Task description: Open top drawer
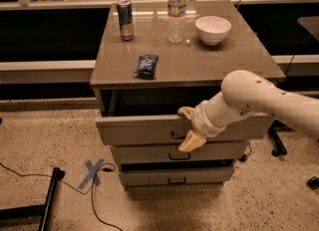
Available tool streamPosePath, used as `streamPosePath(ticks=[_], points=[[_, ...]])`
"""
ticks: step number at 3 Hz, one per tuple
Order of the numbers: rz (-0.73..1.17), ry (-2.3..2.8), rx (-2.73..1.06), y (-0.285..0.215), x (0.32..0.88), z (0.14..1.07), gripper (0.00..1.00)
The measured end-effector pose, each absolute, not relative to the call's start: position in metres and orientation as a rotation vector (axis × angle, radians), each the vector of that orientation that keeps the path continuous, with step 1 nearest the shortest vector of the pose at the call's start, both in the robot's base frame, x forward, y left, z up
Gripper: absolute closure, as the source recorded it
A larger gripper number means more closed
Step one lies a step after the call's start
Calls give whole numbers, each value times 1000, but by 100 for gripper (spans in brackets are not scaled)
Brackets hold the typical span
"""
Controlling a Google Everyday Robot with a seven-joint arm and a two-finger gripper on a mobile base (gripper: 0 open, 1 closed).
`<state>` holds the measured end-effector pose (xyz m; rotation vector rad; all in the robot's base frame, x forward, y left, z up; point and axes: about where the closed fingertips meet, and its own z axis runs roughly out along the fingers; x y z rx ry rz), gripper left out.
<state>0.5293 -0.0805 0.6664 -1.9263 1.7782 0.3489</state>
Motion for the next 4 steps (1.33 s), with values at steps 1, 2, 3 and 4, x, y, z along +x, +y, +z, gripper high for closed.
streamPosePath(ticks=[1,2,3,4], points=[[349,1778,-1926,-80,529,666,42],[356,1777,-1922,-82,518,675,30],[363,1748,-1865,-84,510,688,9],[364,1755,-1865,-84,509,688,0]])
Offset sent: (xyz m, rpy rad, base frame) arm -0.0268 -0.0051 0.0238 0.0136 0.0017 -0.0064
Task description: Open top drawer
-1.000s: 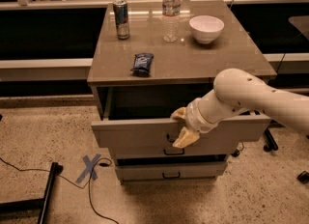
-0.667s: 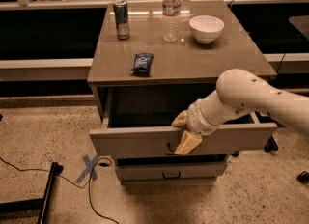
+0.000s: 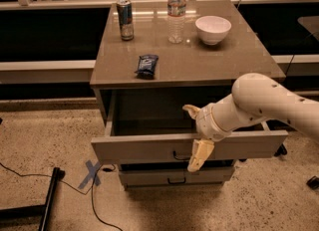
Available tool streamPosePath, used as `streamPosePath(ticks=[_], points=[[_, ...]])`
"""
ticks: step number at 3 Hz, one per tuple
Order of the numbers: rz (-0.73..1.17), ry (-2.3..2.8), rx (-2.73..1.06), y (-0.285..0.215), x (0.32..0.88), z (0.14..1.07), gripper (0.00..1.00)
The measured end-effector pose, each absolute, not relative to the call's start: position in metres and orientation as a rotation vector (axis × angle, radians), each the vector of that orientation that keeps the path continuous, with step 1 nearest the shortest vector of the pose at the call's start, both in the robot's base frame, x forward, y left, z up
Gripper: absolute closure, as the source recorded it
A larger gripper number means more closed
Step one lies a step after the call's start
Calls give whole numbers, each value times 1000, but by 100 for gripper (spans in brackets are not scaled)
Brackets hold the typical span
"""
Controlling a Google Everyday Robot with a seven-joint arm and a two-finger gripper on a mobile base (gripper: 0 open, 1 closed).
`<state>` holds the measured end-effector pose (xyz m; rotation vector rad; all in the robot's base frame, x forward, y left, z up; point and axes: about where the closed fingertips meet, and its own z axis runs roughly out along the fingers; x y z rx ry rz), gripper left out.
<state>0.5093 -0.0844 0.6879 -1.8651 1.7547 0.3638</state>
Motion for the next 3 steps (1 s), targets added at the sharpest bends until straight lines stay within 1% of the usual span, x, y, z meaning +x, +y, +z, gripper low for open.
streamPosePath(ticks=[1,2,3], points=[[359,1770,-1874,-83,508,690,0],[360,1784,-1866,-91,514,712,0],[363,1794,-1856,-98,527,732,18]])
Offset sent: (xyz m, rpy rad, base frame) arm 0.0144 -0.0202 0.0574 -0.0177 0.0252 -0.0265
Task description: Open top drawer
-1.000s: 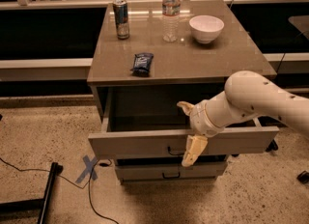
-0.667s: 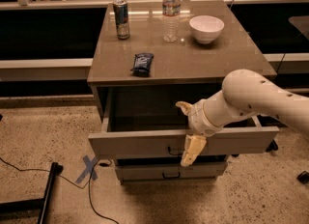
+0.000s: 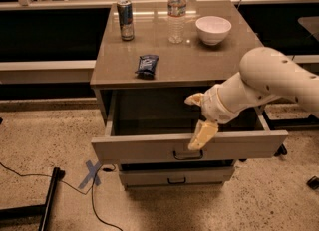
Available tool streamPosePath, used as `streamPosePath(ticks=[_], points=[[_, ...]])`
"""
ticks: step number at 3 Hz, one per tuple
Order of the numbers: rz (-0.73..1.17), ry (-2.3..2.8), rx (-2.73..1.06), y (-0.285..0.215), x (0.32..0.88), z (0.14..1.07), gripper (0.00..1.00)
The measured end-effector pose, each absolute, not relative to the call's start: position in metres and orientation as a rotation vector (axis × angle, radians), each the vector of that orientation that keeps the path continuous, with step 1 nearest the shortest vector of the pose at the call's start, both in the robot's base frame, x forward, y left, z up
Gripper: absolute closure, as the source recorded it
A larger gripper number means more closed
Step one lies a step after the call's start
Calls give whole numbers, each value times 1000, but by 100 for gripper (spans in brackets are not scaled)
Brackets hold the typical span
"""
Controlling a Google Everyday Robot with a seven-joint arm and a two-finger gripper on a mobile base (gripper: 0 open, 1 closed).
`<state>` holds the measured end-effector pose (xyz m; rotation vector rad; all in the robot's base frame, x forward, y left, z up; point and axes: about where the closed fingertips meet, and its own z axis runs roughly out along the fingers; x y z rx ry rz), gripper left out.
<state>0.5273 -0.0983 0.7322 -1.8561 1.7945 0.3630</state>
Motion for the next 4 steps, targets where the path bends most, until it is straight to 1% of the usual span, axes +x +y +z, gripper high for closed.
streamPosePath(ticks=[1,2,3,4], points=[[401,1839,-1851,-108,552,736,47],[402,1865,-1848,-115,566,733,55],[371,1868,-1866,-108,579,716,73],[347,1855,-1867,-101,592,693,96]])
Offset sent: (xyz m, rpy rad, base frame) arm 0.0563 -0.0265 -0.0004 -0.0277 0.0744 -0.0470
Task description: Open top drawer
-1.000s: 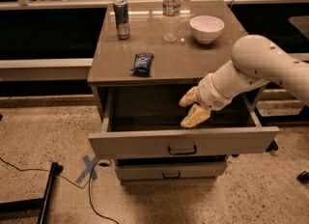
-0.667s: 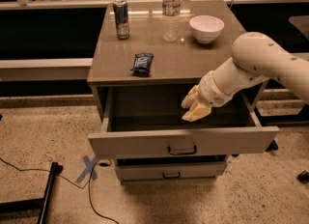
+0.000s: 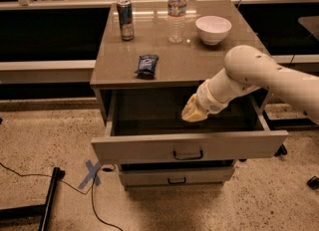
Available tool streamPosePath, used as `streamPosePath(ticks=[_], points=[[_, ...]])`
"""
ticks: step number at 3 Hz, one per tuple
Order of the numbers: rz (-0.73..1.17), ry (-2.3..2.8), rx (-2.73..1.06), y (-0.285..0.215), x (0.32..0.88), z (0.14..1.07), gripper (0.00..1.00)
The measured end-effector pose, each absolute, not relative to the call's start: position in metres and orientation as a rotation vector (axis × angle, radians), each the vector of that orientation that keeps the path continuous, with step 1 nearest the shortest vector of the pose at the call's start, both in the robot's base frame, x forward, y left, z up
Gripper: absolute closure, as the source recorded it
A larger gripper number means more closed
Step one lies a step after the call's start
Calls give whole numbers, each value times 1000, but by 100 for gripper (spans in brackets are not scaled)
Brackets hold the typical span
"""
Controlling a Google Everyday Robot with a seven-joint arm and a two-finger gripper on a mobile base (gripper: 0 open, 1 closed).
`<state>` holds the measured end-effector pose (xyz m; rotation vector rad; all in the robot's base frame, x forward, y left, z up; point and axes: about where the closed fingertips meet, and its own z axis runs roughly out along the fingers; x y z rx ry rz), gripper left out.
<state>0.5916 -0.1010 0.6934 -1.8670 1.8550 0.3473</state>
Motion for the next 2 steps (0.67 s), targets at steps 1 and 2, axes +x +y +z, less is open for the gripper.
streamPosePath(ticks=[1,2], points=[[327,1848,-1872,-95,601,672,100],[341,1816,-1865,-91,600,647,100]])
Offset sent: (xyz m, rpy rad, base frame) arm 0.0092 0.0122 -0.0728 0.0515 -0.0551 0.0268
